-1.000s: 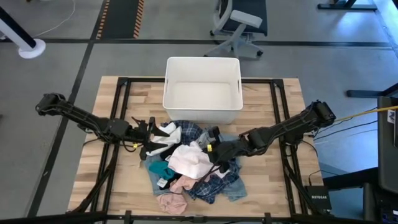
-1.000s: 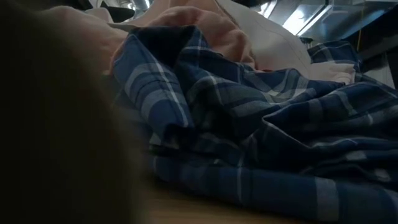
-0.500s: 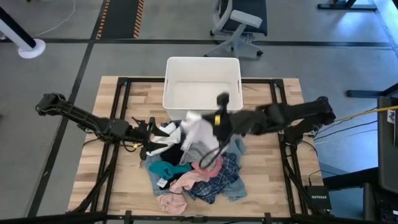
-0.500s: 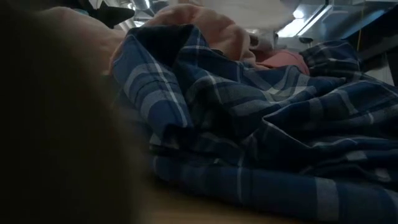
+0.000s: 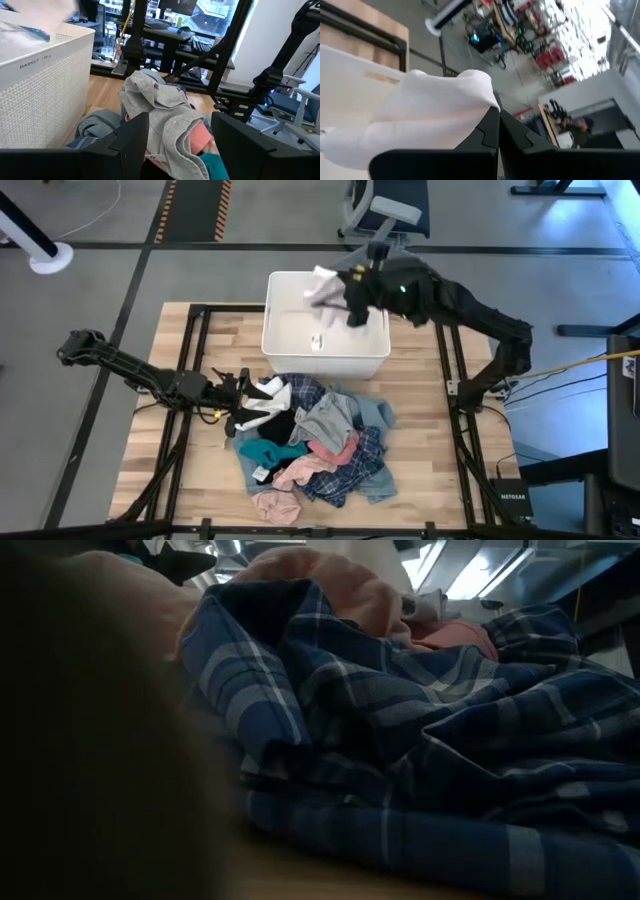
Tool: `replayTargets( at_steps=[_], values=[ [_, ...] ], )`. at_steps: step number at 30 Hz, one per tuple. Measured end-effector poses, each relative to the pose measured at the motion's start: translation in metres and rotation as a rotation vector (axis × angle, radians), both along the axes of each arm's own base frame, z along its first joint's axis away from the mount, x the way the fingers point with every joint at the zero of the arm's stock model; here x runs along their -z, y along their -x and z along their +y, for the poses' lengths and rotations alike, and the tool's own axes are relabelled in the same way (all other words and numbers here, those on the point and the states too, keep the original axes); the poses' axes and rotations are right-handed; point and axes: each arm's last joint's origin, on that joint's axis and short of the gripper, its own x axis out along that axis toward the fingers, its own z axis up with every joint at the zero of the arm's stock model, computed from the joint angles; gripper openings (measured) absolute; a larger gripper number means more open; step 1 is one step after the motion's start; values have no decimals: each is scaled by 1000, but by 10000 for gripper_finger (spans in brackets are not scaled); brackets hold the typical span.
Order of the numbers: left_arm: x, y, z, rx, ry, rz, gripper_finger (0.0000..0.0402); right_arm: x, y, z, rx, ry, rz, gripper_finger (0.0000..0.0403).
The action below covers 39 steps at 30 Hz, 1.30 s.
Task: Sort clothes
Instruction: Put the light pink boxer into the white laundry bin
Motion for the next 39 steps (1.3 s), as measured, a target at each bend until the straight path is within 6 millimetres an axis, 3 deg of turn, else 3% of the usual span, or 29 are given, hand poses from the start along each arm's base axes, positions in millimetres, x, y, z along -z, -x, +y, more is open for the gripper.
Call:
replayTargets(
  at_steps=[6, 11, 14, 19, 22, 27, 33, 39],
  values=[
    [0, 0, 0, 0, -7, -2, 210, 25, -20, -33, 28, -39, 84, 5],
    [0, 0, 0, 0, -5, 0, 210, 68, -52, -45, 19, -91, 220, 6],
    [0, 0, 0, 1, -3, 1, 210, 92, -69, -50, 22, -102, 208, 6],
    [0, 0, 0, 1, 0, 1, 210, 112, -82, -56, 32, -88, 120, 10],
    [0, 0, 0, 1, 1, 0, 210, 119, -83, -61, 39, -75, 102, 22],
    [0, 0, 0, 0, -11, -2, 210, 113, -84, -65, 49, -69, 43, 42],
    [0, 0, 0, 1, -23, -2, 210, 120, -80, -66, 136, -93, 93, 51],
    [0, 0, 0, 1, -23, 0, 210, 117, -80, -63, 95, -183, 58, 115]
  ],
)
